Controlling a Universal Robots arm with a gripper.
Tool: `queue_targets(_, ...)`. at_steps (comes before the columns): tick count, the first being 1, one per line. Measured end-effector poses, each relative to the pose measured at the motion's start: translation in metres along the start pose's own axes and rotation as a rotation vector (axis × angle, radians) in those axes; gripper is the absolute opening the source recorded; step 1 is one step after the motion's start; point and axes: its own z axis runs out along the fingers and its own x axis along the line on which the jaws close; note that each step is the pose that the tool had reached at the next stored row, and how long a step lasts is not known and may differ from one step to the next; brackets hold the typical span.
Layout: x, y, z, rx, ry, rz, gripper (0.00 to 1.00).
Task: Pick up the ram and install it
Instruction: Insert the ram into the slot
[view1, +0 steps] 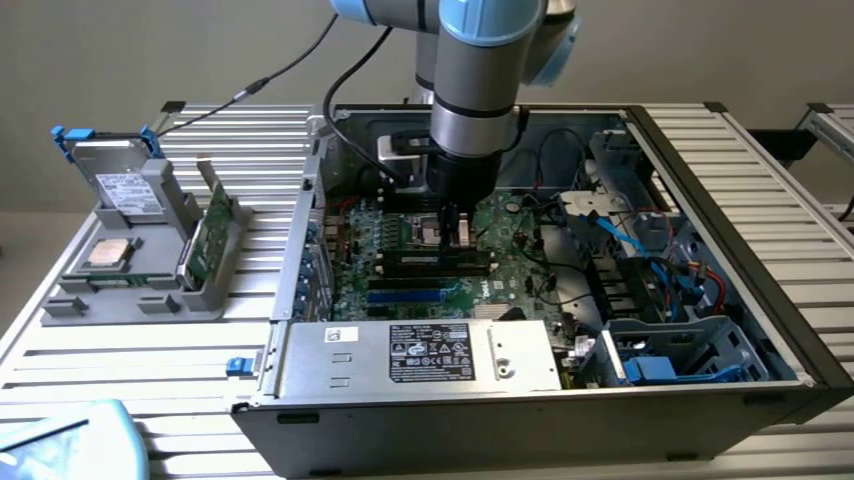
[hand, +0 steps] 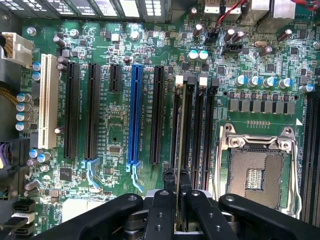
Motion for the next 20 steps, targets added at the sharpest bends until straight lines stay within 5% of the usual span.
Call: queue_targets(20, -0.0002, 0.0024, 0.0015, 0.0109, 0.0005, 0.0, 0.14)
